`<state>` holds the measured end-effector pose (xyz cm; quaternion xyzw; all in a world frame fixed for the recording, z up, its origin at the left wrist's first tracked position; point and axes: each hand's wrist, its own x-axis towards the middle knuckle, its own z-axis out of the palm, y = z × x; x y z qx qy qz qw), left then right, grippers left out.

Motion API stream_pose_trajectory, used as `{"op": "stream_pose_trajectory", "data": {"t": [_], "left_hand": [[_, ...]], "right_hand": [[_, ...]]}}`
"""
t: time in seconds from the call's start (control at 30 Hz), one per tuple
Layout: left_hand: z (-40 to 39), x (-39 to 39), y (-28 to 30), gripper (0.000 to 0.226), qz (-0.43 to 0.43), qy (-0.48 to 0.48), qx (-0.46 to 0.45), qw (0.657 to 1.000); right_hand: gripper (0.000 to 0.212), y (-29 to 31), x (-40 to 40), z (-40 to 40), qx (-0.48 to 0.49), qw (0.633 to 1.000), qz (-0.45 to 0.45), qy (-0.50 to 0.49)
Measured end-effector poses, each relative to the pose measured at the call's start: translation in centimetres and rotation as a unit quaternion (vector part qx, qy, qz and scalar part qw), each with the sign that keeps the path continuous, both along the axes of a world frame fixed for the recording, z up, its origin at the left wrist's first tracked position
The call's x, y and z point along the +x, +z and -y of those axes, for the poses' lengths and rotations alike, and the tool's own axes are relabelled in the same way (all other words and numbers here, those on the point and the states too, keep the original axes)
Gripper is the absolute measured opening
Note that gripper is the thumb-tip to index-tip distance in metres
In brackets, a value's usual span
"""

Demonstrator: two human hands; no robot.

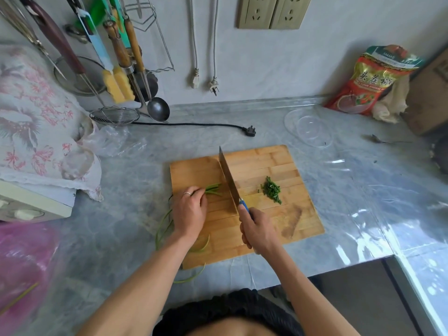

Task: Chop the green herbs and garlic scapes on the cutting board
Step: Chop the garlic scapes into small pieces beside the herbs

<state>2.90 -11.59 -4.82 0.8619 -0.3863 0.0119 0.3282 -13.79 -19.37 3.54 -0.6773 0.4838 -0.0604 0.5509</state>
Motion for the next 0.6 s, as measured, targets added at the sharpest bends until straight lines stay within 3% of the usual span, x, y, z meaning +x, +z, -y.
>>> {"op": "stream_pose_trajectory", "data": {"t": [0.33,0.6], "left_hand": [[0.6,-1.0,0.0,0.007,-0.009,0.05,-0.028,0.998],[2.2,-2.9,-0.9,0.019,-0.034,0.121,0.002,0.992]], "right_hand": [[0.043,-1.1,-0.3,0.7,0.014,0.999,-0.003,0.038],[0.053,-1.4,-1.9,4.4,0.024,0.997,-0.002,0.08]]}}
